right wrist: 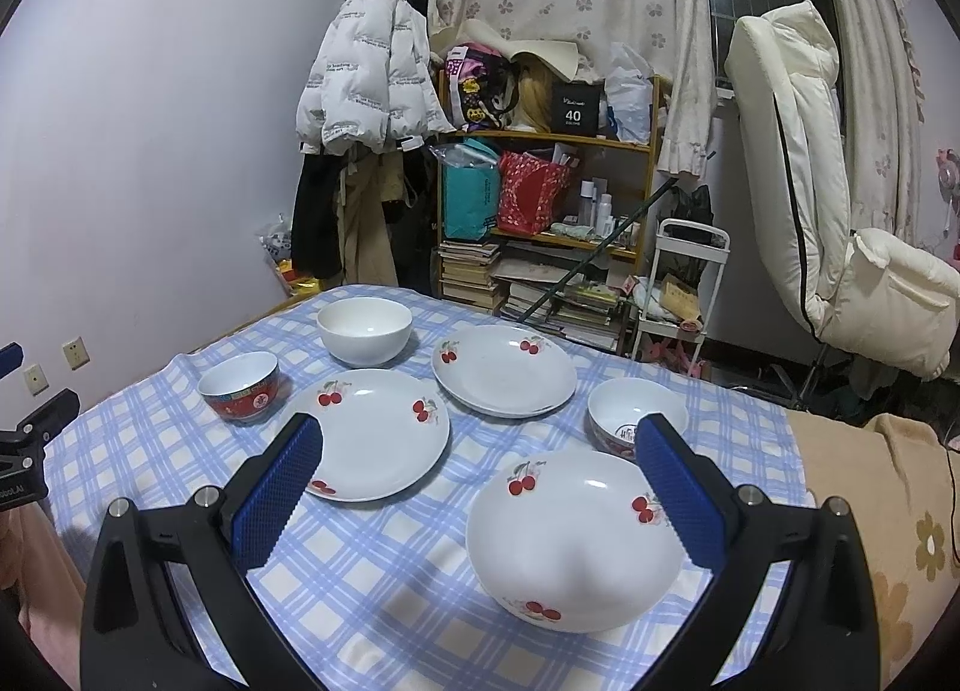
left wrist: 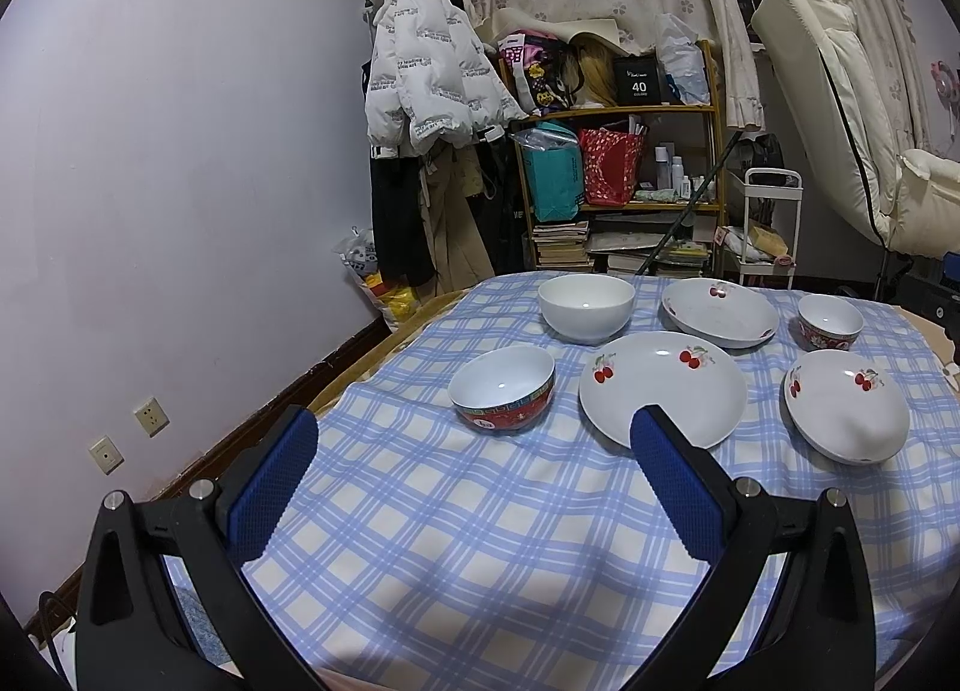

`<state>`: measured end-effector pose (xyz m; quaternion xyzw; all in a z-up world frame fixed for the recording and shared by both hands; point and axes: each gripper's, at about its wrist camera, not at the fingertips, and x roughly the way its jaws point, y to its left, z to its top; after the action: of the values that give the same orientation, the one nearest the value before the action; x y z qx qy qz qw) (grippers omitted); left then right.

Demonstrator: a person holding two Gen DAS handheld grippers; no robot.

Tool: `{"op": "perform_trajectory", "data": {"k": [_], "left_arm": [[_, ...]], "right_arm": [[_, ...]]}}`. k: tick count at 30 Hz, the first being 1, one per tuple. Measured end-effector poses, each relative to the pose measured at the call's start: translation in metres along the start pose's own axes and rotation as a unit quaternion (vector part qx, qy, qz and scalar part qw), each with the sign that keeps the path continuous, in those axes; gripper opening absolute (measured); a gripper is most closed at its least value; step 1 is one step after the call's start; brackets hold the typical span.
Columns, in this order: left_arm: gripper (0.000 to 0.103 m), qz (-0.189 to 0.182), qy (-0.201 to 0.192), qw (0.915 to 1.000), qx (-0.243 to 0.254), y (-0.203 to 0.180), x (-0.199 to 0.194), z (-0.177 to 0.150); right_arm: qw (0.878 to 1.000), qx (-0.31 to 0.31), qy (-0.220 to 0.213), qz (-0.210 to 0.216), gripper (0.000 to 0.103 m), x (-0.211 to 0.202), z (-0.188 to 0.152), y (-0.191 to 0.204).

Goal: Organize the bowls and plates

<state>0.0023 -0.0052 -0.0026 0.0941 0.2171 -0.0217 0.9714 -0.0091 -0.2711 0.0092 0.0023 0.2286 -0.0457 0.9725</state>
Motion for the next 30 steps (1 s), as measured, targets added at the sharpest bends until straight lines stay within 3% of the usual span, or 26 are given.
{"op": "perform_trajectory", "data": {"k": [30], "left_arm": [[0.102,-0.002,-0.006,1.0000,0.007,0.0018,-0.0017,0.0016]], "right_arm": [[1.000,0.003,-0.003,-0.001,0.103,-0.0030,-0.0009,0.0028]]}}
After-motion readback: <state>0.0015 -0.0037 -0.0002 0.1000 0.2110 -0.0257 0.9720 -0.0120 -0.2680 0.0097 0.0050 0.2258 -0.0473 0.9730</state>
